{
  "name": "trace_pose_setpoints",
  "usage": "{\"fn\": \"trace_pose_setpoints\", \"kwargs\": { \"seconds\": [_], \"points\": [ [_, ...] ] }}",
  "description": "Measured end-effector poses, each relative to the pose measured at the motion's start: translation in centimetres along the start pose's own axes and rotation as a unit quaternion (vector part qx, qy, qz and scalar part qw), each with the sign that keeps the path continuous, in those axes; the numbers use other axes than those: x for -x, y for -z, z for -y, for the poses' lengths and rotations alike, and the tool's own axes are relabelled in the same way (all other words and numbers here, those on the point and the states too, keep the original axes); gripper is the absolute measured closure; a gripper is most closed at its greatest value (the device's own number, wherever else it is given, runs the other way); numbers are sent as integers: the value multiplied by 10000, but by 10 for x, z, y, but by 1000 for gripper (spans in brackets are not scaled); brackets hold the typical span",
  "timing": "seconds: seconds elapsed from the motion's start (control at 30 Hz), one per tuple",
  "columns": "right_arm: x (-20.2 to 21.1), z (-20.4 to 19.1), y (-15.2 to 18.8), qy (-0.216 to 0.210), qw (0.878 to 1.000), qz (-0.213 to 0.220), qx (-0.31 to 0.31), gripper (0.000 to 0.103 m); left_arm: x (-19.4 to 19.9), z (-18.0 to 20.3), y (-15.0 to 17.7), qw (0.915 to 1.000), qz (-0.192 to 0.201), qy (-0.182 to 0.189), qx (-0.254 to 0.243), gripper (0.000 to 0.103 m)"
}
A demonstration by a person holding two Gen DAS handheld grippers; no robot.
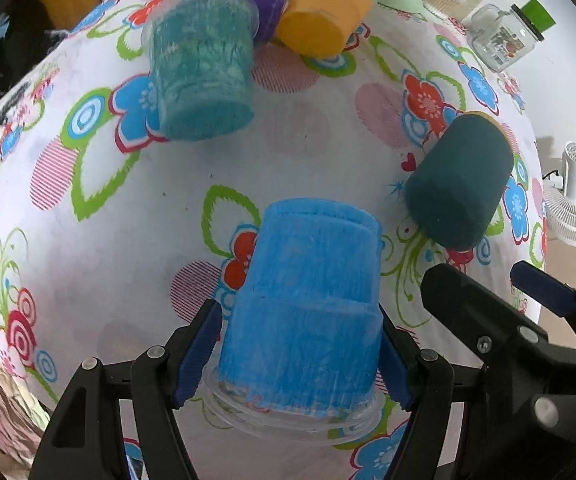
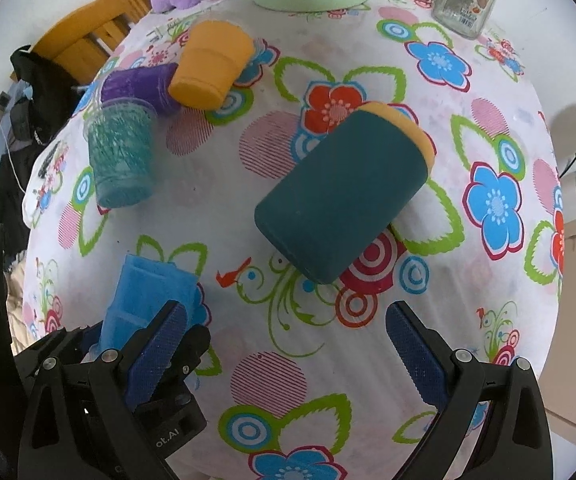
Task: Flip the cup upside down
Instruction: 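Grasp the blue cup with the right gripper while the left gripper releases it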
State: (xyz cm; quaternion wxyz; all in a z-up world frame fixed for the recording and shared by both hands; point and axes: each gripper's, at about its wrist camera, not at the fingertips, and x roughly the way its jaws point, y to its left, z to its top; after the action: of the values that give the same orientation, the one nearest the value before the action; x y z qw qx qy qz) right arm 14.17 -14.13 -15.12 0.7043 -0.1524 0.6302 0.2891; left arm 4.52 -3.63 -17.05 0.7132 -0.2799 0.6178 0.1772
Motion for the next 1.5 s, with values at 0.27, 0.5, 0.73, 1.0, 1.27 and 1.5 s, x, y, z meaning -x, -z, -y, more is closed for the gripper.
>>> {"fn": "trace_pose_setpoints", "kwargs": {
  "seconds": [0.27,0.5,0.73,1.0,1.27,1.5],
  "points": [
    [-1,3,0,-55,10000,-50,24,2,3,3,3,9997,-21,178,-139,9],
    [23,3,-1,-138,9995,204,-203,2,28,8,2,9980,97,54,-618,5],
    [51,-16,8,-79,9957,562,-734,2,60,7,-11,9908,283,16,-1321,5],
    [55,-37,17,-50,9871,737,-1417,2,80,-8,-24,9748,429,-58,-2187,5],
    [24,-58,15,152,9855,423,-1635,2,63,-44,-41,9693,248,-154,-2443,5],
    [0,-62,10,427,9857,110,-1625,2,39,-59,-51,9644,32,-148,-2639,5]
  ]
}}
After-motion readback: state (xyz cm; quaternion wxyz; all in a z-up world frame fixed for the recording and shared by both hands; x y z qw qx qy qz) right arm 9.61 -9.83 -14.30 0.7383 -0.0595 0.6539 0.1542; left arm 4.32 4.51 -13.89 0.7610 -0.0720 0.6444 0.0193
